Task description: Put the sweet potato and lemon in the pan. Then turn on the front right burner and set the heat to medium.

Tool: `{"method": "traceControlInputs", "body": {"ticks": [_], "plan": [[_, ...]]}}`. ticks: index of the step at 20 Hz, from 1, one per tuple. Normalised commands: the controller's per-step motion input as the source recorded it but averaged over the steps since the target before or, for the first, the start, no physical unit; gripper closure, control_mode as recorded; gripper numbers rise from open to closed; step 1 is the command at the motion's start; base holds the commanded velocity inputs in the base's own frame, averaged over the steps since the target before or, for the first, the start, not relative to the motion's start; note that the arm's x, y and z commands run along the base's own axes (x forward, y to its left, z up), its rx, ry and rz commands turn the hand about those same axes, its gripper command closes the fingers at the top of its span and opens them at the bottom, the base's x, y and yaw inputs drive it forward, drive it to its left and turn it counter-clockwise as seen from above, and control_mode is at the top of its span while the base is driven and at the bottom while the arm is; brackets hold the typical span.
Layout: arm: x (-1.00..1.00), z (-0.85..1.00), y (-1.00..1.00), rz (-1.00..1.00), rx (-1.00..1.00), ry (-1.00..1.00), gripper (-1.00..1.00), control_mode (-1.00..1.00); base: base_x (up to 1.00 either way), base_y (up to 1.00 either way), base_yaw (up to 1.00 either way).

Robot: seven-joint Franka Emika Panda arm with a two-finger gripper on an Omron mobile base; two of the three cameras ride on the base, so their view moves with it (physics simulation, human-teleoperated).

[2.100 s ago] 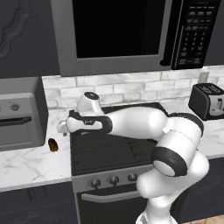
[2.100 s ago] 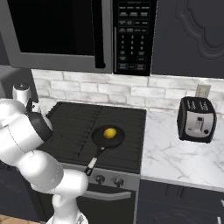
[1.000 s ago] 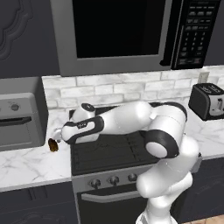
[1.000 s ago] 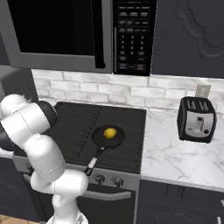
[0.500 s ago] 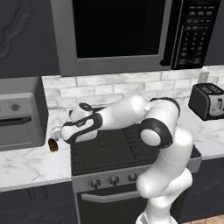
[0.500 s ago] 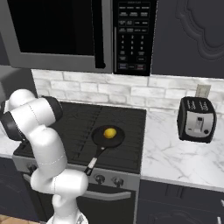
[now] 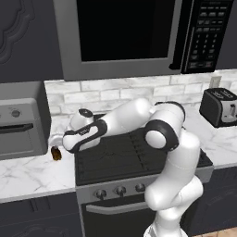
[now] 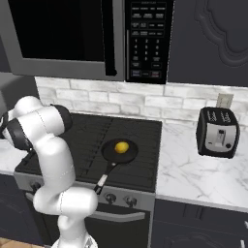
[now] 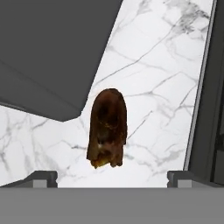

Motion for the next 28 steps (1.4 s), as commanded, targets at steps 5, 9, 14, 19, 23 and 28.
{"method": "traceControlInputs", "body": {"ticks": [5, 9, 14, 19, 23, 28], "plan": [[0.07, -0.24, 0.13, 0.0, 0.0, 0.0, -1.0, -1.0, 0.0, 0.0, 0.0], [0.14, -0.24, 0.14, 0.0, 0.0, 0.0, -1.0, -1.0, 0.0, 0.0, 0.0], [0.15, -0.08, 0.19, 0.0, 0.0, 0.0, -1.0, -1.0, 0.0, 0.0, 0.0], [0.09, -0.04, 0.2, 0.0, 0.0, 0.0, -1.0, -1.0, 0.0, 0.0, 0.0], [0.0, -0.16, 0.08, 0.0, 0.0, 0.0, -1.0, -1.0, 0.0, 0.0, 0.0], [0.0, -0.14, 0.0, 0.0, 0.0, 0.0, -1.0, -1.0, 0.0, 0.0, 0.0]]}}
